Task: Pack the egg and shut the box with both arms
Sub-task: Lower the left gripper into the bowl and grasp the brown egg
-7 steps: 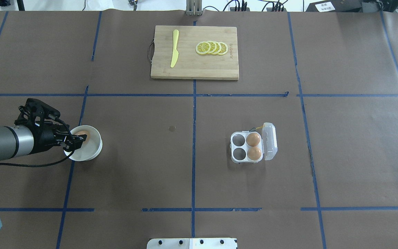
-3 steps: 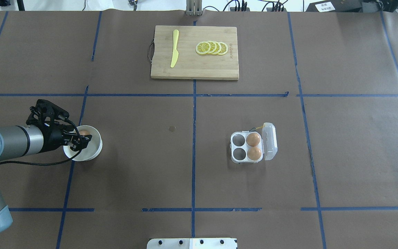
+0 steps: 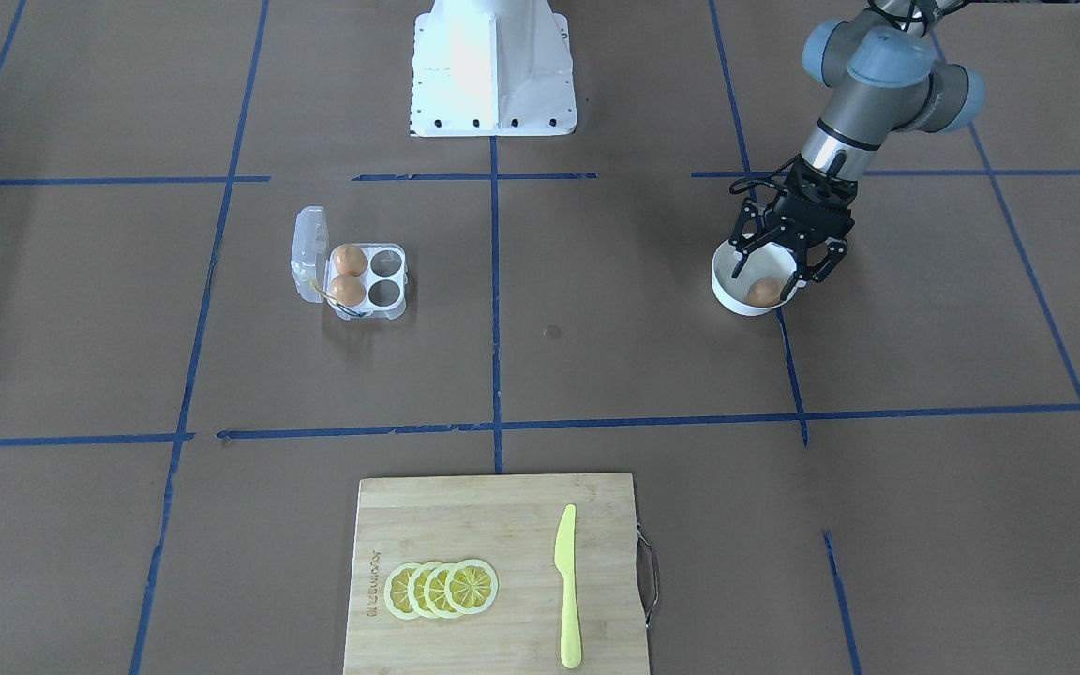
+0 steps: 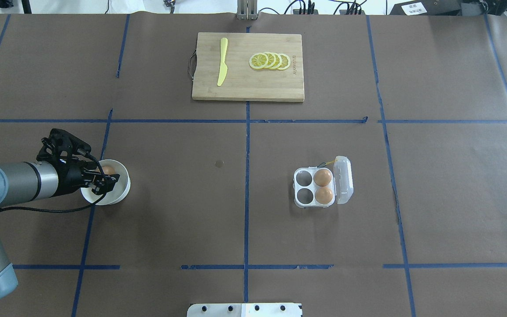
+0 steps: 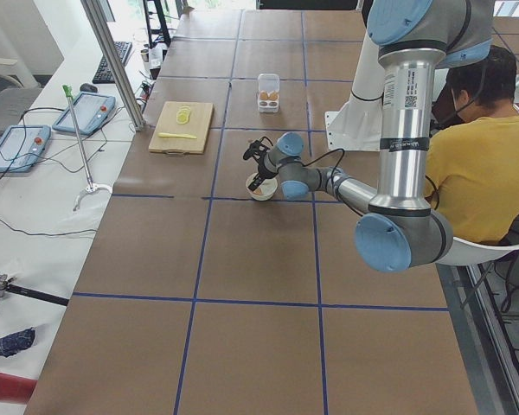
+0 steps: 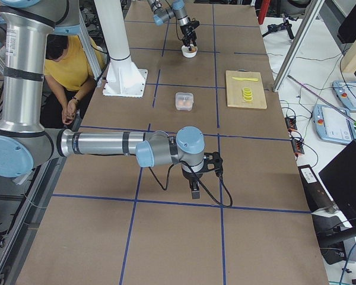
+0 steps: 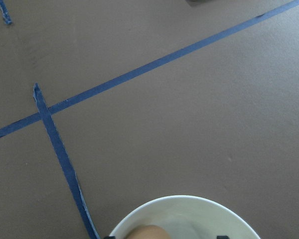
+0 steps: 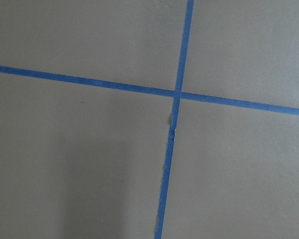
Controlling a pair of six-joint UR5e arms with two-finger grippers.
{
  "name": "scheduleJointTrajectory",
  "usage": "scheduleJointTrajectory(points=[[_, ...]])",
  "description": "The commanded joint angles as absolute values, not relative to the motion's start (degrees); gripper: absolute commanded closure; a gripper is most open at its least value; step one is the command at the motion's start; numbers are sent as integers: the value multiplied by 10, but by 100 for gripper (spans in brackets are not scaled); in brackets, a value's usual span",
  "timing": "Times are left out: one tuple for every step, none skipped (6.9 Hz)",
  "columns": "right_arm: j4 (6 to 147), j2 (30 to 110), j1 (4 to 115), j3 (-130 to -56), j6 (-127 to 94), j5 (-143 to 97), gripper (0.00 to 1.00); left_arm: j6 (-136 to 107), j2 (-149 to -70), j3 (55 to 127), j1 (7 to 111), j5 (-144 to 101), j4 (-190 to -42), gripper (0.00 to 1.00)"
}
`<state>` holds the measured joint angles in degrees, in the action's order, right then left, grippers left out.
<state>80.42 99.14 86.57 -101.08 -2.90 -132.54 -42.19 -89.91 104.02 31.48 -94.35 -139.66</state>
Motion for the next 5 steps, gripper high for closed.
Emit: scheduleJointTrajectory(points=[[804, 991, 866, -1011, -29, -1325, 0, -422, -899, 1039, 310, -944, -1397, 26], [804, 991, 866, -1011, -29, -1325, 0, -422, -899, 1038, 309, -944, -1397, 26], [804, 991, 866, -1012, -29, -1325, 0, -422, -898, 1034, 306, -944, -1396, 26], [804, 991, 866, -1011, -29, -1325, 0, -422, -898, 1030, 303, -944, -1396, 29], [804, 991, 866, -1012, -29, -1325, 0, -422, -899, 1027, 302, -944, -1396, 29]])
